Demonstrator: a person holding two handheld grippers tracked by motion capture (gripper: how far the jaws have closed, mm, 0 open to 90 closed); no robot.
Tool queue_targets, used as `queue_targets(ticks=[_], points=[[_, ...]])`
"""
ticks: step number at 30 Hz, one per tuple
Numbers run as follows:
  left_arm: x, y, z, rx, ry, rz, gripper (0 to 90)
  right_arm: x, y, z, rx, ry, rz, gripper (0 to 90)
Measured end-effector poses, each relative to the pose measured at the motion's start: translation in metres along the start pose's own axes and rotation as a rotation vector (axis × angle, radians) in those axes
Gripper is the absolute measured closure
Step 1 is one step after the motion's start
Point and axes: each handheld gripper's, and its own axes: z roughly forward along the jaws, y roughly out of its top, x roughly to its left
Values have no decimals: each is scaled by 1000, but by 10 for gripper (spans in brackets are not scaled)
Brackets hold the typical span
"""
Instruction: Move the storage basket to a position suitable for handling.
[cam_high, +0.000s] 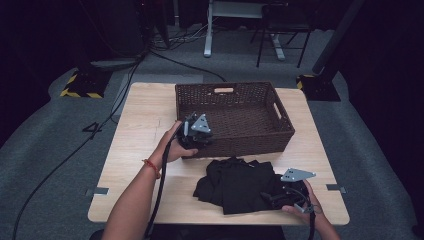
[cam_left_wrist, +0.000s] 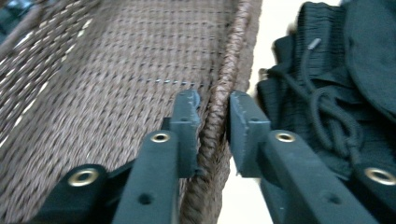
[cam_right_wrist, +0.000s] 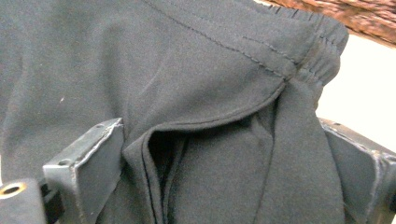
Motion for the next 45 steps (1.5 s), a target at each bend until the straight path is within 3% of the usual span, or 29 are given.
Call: queue_targets(ticks=[2, 4, 5, 8, 9, 12, 14, 16, 19, 20, 23, 26, 29, 31, 33, 38, 45], points=[[4, -5, -9, -28, 28, -34, 629, 0, 0, 0, 0, 0, -1, 72], [9, -10, -22, -84, 59, -100, 542, 0, 0, -1, 2, -4, -1, 72], [10, -12, -29, -112, 53, -115, 521, 1, 1, -1, 5, -7, -2, 76], [3, -15, -49, -155, 68, -135, 339, 3, 3, -5, -3, -19, -5, 111], [-3, -17, -55, -165, 59, -148, 305, 3, 4, -8, -13, -21, -3, 134], [-26, -22, -65, -157, 71, -119, 230, 2, 5, -19, -49, -38, 14, 163], [-51, -30, -67, -147, 58, -97, 203, 1, 5, -26, -64, -51, 22, 164], [-69, -37, -59, -144, 18, -107, 193, 0, 4, -31, -76, -64, 31, 164], [-97, -50, -35, -77, -30, -91, 161, 0, 4, -31, -58, -82, 28, 162], [-106, -55, -21, -50, -66, -97, 161, 0, 3, -30, -50, -84, 26, 158], [-116, -64, 3, -11, -103, -122, 161, -1, 2, -20, -17, -59, 35, 154], [-116, -70, 17, 4, -110, -160, 161, -1, 3, -13, 8, -38, 36, 148], [-116, -74, 28, 9, -115, -185, 153, 0, 5, -5, 38, -33, 26, 72], [-117, -75, 34, 21, -134, -183, 151, -1, 6, 1, 55, -18, 26, 22], [-119, -74, 39, 31, -121, -183, 133, -1, 7, 4, 59, -13, 20, 4], [-123, -74, 54, 71, -108, -154, 4, 0, 9, 7, 62, -13, 6, 4], [-120, -72, 57, 69, -119, -138, 0, 4, 12, 8, 84, -19, -9, 13]])
